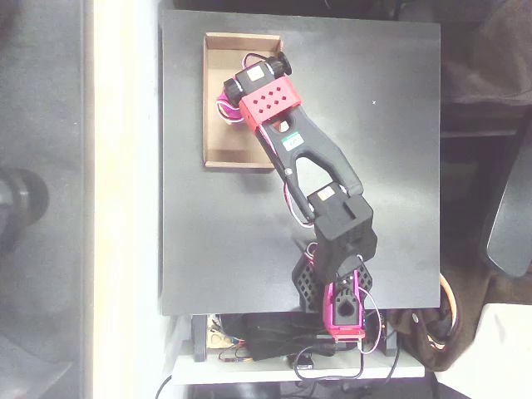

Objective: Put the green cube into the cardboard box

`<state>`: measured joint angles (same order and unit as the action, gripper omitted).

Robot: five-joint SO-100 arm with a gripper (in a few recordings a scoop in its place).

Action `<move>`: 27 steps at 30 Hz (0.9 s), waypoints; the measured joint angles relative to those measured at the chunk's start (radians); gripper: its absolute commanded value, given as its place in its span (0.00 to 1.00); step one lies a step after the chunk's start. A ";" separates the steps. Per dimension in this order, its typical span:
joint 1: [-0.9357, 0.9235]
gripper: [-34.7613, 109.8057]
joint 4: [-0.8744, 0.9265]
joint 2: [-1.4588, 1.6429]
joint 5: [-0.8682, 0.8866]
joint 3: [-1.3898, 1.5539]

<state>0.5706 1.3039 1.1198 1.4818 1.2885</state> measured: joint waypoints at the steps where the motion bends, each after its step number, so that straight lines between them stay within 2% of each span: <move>1: 0.000 0.33 -0.002 0.000 0.000 0.000; 9: 0.000 0.34 -0.005 -0.012 0.000 -0.002; 18: 0.000 0.44 -0.005 -0.014 0.000 -0.002; 27: 0.000 0.44 -0.005 -0.014 0.000 -0.002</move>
<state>0.5706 1.2993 1.1060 1.4818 1.2870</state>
